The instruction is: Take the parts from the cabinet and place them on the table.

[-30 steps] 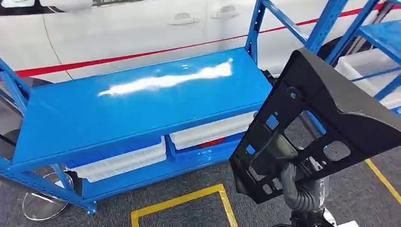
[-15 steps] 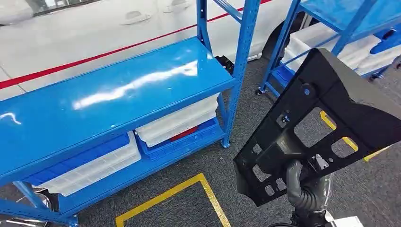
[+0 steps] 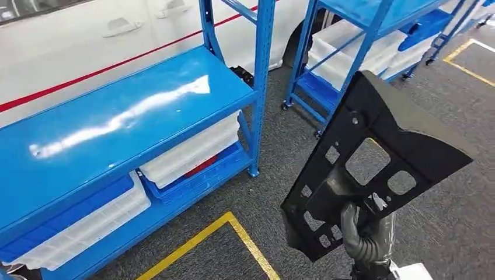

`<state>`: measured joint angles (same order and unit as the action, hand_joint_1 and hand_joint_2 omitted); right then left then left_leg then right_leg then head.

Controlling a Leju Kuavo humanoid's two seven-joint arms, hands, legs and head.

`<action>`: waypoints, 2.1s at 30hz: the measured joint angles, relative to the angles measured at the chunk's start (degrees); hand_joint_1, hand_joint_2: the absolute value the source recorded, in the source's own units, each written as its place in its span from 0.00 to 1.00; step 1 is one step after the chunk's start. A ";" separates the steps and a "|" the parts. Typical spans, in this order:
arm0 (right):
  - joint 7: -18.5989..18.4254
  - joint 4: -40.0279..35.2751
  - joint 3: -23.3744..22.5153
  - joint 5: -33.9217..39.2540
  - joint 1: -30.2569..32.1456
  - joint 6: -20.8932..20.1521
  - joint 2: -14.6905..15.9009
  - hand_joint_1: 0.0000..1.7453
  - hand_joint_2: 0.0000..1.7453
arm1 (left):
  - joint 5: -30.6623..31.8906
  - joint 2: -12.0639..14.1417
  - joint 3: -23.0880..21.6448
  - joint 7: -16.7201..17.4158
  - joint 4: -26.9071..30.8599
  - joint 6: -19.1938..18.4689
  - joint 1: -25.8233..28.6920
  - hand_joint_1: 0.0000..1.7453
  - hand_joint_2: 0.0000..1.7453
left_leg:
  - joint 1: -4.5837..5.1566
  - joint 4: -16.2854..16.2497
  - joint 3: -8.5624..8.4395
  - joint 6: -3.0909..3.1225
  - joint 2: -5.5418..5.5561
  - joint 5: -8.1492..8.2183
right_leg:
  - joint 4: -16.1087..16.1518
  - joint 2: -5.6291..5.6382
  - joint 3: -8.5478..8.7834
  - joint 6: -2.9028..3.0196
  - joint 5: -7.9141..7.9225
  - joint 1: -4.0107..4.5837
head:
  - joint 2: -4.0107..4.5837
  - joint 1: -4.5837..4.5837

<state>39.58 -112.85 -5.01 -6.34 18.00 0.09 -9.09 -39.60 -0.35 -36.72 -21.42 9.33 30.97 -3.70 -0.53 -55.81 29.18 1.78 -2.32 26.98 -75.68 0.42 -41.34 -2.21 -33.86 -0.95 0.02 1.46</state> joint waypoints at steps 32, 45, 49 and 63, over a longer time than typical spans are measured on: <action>0.09 2.86 -6.58 3.15 -1.82 5.71 1.09 1.00 1.00 | -8.70 0.24 3.17 4.31 -0.09 -10.21 1.22 0.00 1.00 | 0.06 -1.10 0.49 -0.16 -0.99 0.73 | 3.14 -0.35 0.15 0.15 3.56 -0.13 | 0.00 -0.07; 0.11 2.62 -8.87 3.98 -0.90 5.09 1.05 1.00 1.00 | -11.41 1.14 5.20 2.29 -0.09 -12.15 1.08 0.00 1.00 | 0.13 -19.53 7.61 -2.89 1.95 11.09 | 17.46 0.84 7.37 3.74 8.45 0.37 | 0.00 0.00; 0.11 2.86 -8.87 3.82 -0.87 5.09 0.98 1.00 1.00 | -11.41 1.31 5.66 2.29 -0.09 -12.15 1.20 0.00 1.00 | -0.14 -8.31 3.23 -2.47 3.26 2.53 | 16.90 4.36 7.50 3.52 8.38 0.34 | 0.00 0.00; 0.09 4.02 -9.01 3.37 -0.73 5.14 0.81 1.00 1.00 | -12.50 1.55 6.84 1.81 -0.20 -12.46 1.37 0.00 1.00 | 0.40 -1.32 0.88 -0.04 -1.36 0.59 | 4.28 -0.53 0.84 0.57 4.17 0.05 | 0.00 -0.07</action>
<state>39.67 -108.83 -14.01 -2.97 17.27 5.22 -8.28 -52.11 1.20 -29.88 -19.61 9.14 18.51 -2.34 -0.13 -57.13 30.06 1.74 -3.68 27.56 -71.40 -0.12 -40.51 -1.64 -29.69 -0.89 0.02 1.40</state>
